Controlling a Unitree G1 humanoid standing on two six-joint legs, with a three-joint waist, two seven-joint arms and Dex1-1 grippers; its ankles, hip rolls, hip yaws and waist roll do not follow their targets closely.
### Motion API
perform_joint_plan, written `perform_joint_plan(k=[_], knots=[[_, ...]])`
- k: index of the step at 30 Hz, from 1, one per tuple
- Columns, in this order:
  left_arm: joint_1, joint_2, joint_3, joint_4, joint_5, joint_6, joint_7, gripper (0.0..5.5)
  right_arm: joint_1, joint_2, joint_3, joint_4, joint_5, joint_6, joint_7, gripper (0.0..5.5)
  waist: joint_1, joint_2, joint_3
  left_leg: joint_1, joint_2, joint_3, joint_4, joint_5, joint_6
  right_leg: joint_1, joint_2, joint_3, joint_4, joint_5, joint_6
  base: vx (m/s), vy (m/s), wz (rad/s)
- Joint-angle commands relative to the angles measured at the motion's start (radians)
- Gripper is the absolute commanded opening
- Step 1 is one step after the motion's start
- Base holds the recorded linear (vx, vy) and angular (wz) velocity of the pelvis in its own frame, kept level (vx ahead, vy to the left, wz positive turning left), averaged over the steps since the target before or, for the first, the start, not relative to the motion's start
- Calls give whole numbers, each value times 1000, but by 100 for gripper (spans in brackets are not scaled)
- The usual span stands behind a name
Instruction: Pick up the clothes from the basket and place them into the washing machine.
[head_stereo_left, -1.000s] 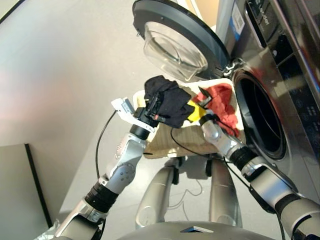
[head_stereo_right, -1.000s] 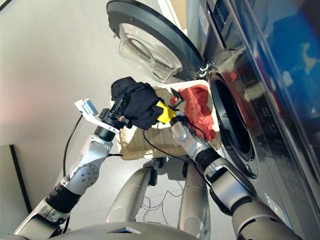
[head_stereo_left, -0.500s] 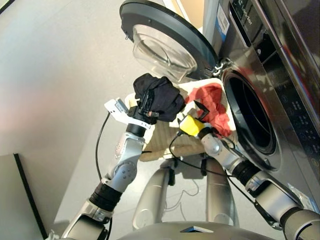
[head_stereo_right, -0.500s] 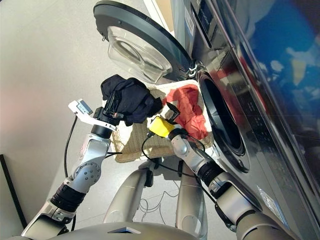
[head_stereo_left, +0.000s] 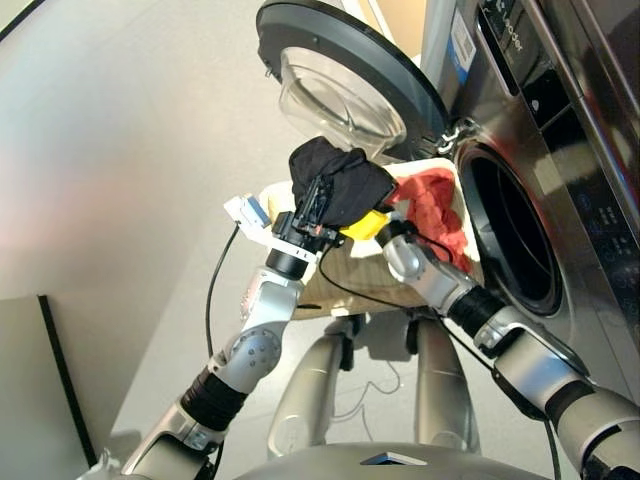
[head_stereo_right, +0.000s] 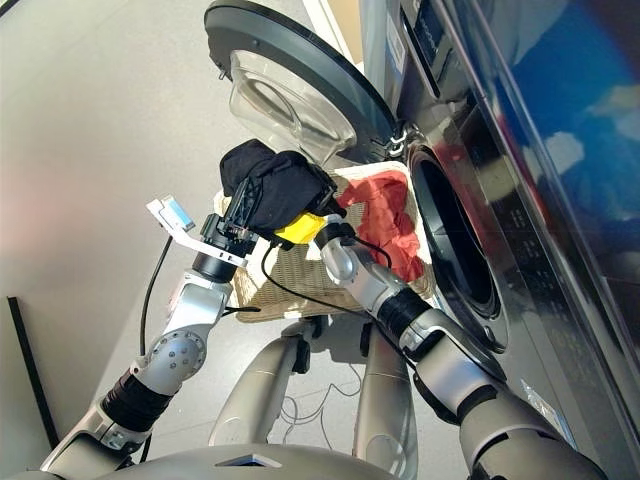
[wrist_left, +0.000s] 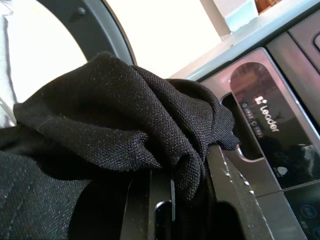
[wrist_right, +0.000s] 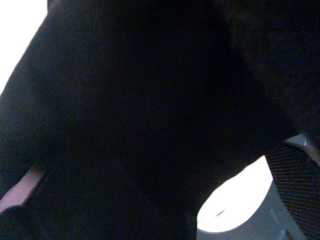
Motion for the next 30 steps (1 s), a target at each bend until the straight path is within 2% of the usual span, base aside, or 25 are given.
perform_joint_plan(k=[1,4,10,11,12,15,20,21,22,26,28,30], knots=[[-14,35,-67,-144,-18,-19,-63,0,-133,129,-21,11,-19,-63,-38,0,16,11,-45,-49,-11,20,44,11,11,60,19,20,-96,22,88,0,0,0],[-14,45,-80,-148,-23,-14,-64,0,-147,137,-33,14,-2,-63,-50,0,19,12,-45,-49,-12,20,46,11,11,62,18,21,-96,23,89,0,0,0],[-9,47,-66,-137,-11,-24,-47,0,-107,122,-61,-13,38,-72,-70,0,12,9,-42,-45,-13,23,48,9,13,61,17,22,-88,24,91,0,0,0],[-9,46,-61,-136,-8,-26,-45,63,-93,120,-67,-16,43,-73,-72,0,10,7,-42,-45,-13,24,50,7,14,60,18,24,-86,24,90,0,0,0],[-3,45,-39,-124,7,-38,-34,550,-56,108,-77,-31,56,-77,-76,0,6,5,-41,-46,-13,27,52,7,14,61,18,26,-86,24,90,0,0,0],[9,36,-4,-100,21,-58,-15,550,-1,87,-92,-64,76,-86,-81,0,-1,1,-40,-44,-12,29,51,6,14,64,18,27,-88,25,90,0,0,0],[48,-7,108,-30,80,-116,57,550,144,55,-146,-142,162,-113,-95,0,-19,-11,-35,-43,-12,36,52,2,15,62,20,30,-90,27,89,17,4,-2],[71,-29,152,0,97,-135,85,550,200,53,-170,-163,204,-123,-94,0,-24,-12,-35,-29,-7,31,57,-27,11,72,24,33,-82,2,95,87,12,-12],[71,-29,152,0,97,-135,85,550,201,53,-169,-164,204,-123,-94,0,-24,-12,-35,-29,-7,31,57,-27,11,72,24,33,-82,2,95,88,13,-24],[103,-54,249,82,207,-174,168,550,290,54,-238,-165,296,-141,-115,0,-38,-23,-34,-28,-4,34,54,-29,10,71,24,35,-85,2,94,0,0,0],[112,-63,298,150,291,-186,212,550,318,48,-279,-152,323,-149,-131,0,-42,-27,-34,-27,-2,37,49,-29,8,70,24,36,-88,3,95,0,0,0],[119,-80,317,225,328,-188,231,550,333,38,-304,-145,333,-155,-136,0,-45,-30,-34,-31,-1,37,48,-28,8,70,22,35,-90,5,94,0,0,0]])
